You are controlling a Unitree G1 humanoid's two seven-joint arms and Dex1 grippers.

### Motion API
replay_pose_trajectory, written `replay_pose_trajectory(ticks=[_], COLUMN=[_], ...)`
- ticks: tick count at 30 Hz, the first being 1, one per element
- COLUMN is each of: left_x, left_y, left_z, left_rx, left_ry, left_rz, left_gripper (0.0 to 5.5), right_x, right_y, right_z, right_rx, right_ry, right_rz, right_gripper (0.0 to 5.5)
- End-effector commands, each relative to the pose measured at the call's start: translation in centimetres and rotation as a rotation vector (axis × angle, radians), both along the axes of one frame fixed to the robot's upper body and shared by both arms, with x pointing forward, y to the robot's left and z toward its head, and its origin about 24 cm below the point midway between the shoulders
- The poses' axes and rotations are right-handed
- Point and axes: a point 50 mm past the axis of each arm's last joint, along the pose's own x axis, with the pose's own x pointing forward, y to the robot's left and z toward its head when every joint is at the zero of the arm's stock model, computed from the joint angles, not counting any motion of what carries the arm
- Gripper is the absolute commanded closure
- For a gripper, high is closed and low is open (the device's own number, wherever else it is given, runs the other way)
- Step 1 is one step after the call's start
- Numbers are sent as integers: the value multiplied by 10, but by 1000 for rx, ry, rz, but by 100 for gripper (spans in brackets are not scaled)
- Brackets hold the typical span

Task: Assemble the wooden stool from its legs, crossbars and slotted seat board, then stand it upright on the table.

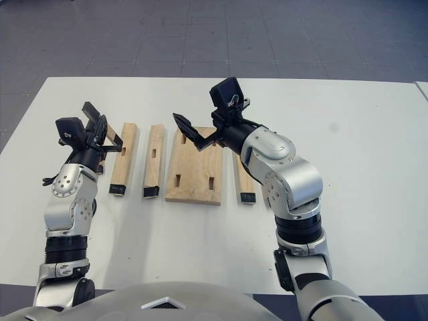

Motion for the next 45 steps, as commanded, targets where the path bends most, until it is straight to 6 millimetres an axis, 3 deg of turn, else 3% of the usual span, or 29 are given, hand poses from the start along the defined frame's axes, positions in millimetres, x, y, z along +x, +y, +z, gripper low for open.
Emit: replay_pose_trajectory(ticks=[1, 7, 16, 34, 41, 45], left_x=[-4, -4, 6, -12, -2, 0], left_y=[8, 9, -7, 6, -7, -10], left_z=[-11, -14, 15, -41, -18, -18], left_rx=[26, 8, -10, -44, -62, -61], left_ry=[34, 38, -54, 120, 38, 42], left_rz=[30, 45, -5, 78, 38, 26], left_gripper=[508, 508, 508, 508, 508, 508], right_x=[1, 1, 0, 1, 1, 2], right_y=[1, 0, 2, 3, 3, 2], right_z=[2, 3, 2, 3, 3, 3], right_rx=[-5, -7, -8, -3, -5, -4], right_ry=[-10, -11, -10, -17, -17, -18], right_rz=[0, 2, 8, 6, 7, 5], right_gripper=[0, 0, 0, 0, 0, 0])
